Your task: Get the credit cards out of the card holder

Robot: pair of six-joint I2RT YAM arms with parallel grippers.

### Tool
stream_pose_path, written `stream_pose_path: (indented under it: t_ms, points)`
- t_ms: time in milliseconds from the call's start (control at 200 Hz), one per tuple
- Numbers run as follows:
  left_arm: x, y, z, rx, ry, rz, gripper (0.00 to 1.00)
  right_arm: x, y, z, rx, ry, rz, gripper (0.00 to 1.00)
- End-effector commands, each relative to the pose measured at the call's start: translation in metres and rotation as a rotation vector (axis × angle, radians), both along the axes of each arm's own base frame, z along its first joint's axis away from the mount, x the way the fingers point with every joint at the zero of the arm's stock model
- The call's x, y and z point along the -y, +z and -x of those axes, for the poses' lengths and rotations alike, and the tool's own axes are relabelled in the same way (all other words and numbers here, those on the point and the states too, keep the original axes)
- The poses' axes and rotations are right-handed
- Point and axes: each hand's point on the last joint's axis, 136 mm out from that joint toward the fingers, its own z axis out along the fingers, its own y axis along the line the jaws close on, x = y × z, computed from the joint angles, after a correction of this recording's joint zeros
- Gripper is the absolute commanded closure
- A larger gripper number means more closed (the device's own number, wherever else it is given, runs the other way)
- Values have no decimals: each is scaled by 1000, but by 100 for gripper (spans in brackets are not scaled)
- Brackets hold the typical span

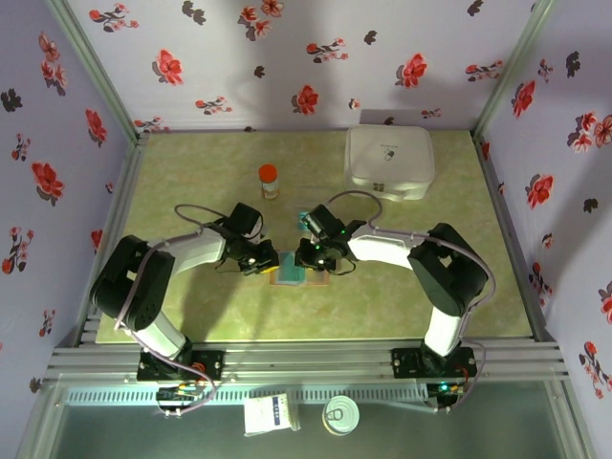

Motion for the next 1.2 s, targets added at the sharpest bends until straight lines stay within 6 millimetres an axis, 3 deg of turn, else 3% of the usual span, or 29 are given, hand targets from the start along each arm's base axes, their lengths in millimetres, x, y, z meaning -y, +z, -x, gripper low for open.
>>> stream_pose_path:
  t_ms: [0,320,625,1195]
  points:
    - [-4,13,-4,28,0,-9,87,-2,19,-2,34,-1,-20,79]
    - [16,30,-8,54,-53,11,91,7,19,-5,49,-22,-7,79]
    - [28,15,-6,23,-92,-8,95,13,9,-4,26,-38,-10,78]
    - [20,-9,0,-32,-94,-59,97,11,-16,-5,-35,-47,-50,77]
